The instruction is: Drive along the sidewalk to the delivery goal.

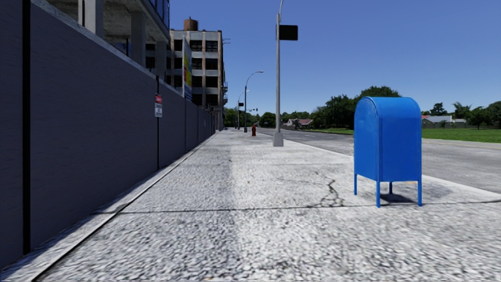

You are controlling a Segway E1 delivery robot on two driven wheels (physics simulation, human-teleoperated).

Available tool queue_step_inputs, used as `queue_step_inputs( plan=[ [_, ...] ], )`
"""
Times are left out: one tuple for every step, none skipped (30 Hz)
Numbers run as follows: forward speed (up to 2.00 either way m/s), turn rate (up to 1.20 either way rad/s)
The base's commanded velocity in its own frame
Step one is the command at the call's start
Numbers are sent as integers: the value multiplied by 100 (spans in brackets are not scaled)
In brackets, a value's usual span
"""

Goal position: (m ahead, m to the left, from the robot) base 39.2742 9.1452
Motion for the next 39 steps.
queue_step_inputs(
  plan=[
    [121, 0],
    [121, 0],
    [121, 0],
    [121, 0],
    [121, 0],
    [121, 0],
    [121, 0],
    [121, 0],
    [121, 0],
    [121, 0],
    [121, 0],
    [121, 0],
    [121, 0],
    [121, 0],
    [121, 0],
    [121, 0],
    [121, 0],
    [121, 0],
    [121, 0],
    [121, 0],
    [121, 0],
    [121, 0],
    [121, 0],
    [121, 0],
    [121, 0],
    [121, 0],
    [121, 0],
    [121, 0],
    [121, 0],
    [121, 0],
    [121, 0],
    [121, 0],
    [121, 0],
    [121, 0],
    [121, 0],
    [121, 0],
    [121, 0],
    [121, 0],
    [121, 0]
  ],
)
